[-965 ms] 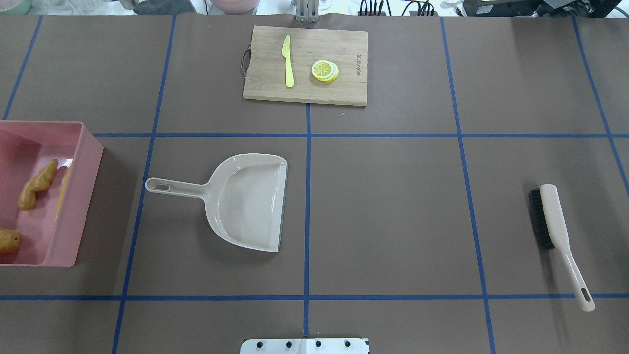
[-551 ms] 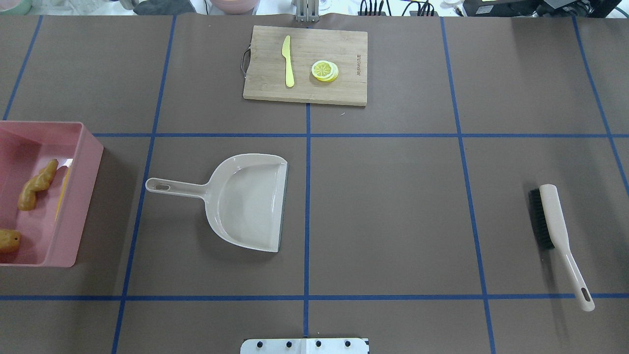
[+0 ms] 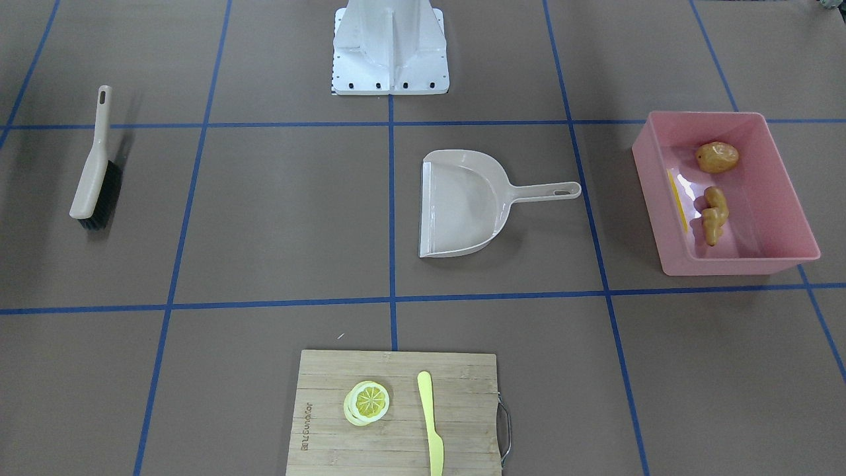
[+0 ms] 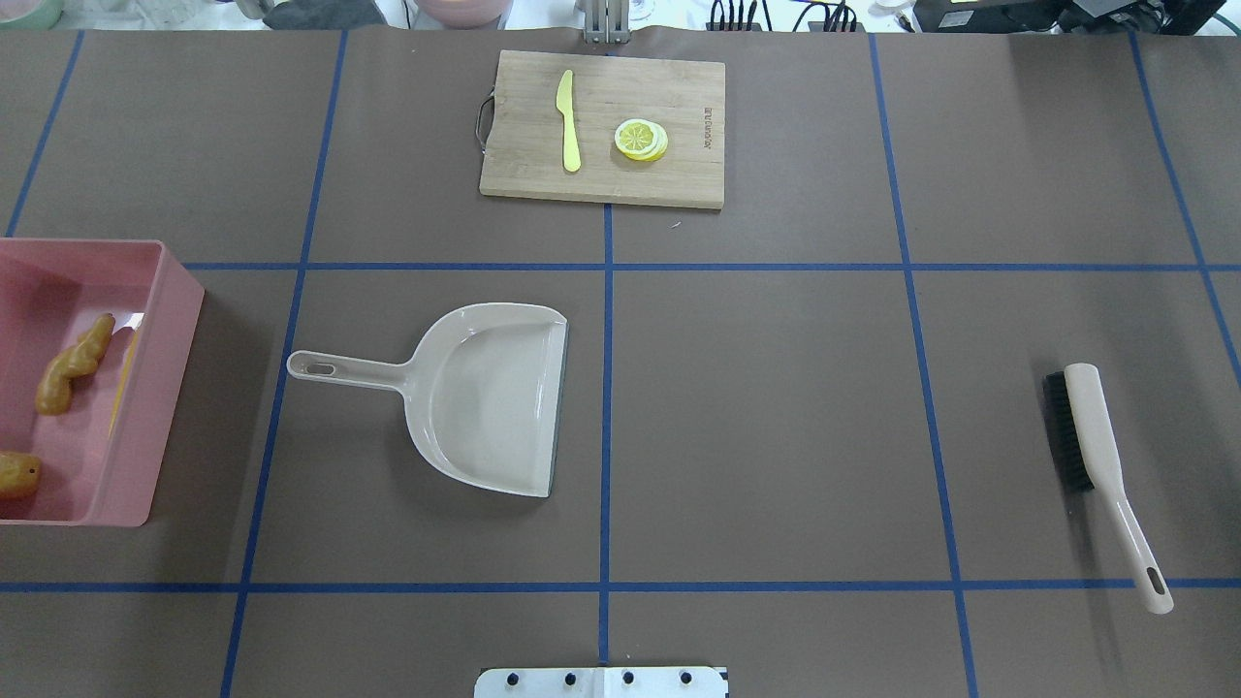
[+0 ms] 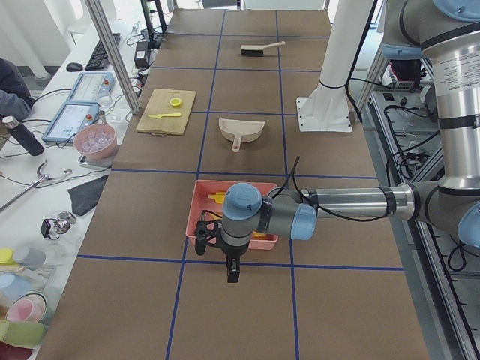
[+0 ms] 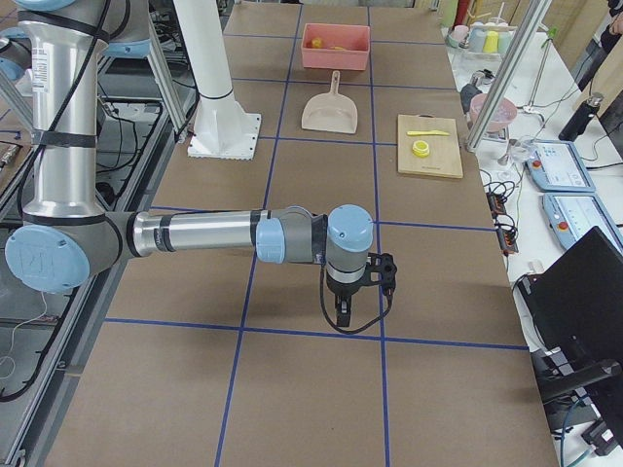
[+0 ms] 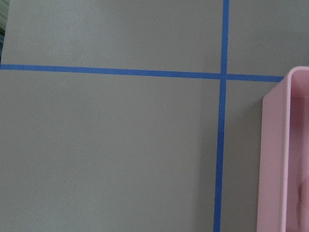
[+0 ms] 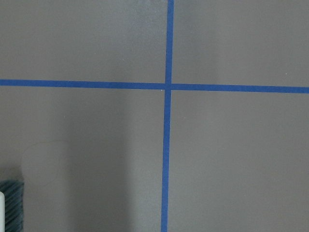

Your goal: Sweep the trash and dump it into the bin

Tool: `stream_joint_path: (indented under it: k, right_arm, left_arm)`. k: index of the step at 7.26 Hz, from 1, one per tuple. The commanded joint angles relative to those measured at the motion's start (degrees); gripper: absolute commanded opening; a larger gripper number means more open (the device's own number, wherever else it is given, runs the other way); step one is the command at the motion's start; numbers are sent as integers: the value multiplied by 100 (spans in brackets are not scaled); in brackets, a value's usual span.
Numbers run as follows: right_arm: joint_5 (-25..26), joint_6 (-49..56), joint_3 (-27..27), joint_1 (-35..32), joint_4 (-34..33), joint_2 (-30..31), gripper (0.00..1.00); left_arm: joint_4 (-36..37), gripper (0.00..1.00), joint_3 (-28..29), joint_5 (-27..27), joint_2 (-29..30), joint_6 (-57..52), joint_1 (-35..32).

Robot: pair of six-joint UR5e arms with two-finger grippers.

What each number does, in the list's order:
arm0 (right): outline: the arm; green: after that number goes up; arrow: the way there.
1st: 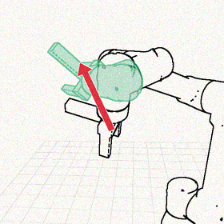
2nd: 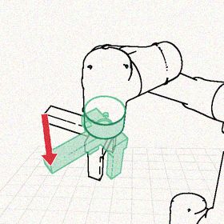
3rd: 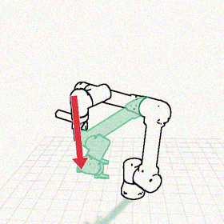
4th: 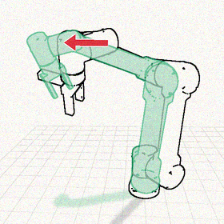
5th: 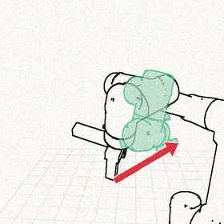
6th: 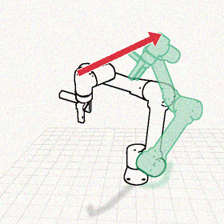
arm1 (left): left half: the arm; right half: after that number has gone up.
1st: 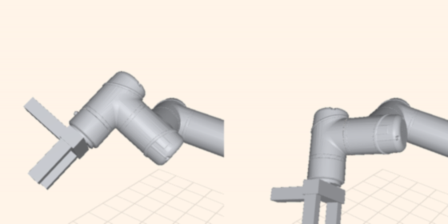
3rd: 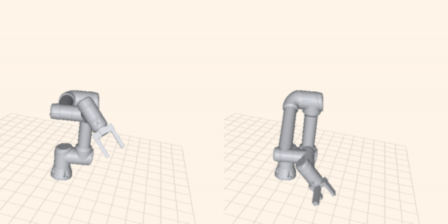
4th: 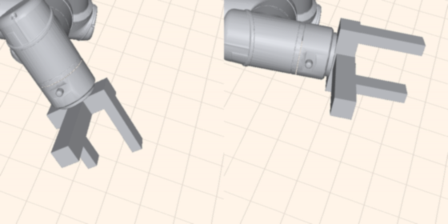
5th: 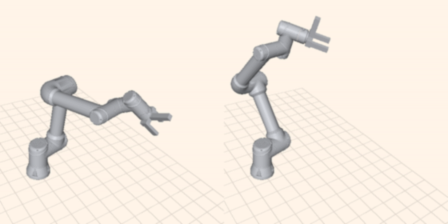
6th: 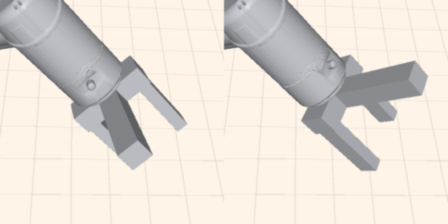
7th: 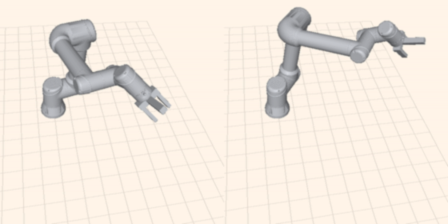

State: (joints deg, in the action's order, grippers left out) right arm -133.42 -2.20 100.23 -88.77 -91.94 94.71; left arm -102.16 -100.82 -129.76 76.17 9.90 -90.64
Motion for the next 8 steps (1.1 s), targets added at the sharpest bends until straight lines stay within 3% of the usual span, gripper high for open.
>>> stream_joint_path:
  k: [1, 8]
  right_arm:
    - [0, 0, -4, 0, 0, -6, 100]
    - [9, 0, -4, 0, 0, 47, 100]
  left_arm:
    - [11, 99, -60, 11, -23, 3, -6]
    - [-15, 99, -43, 29, -76, -6, 11]
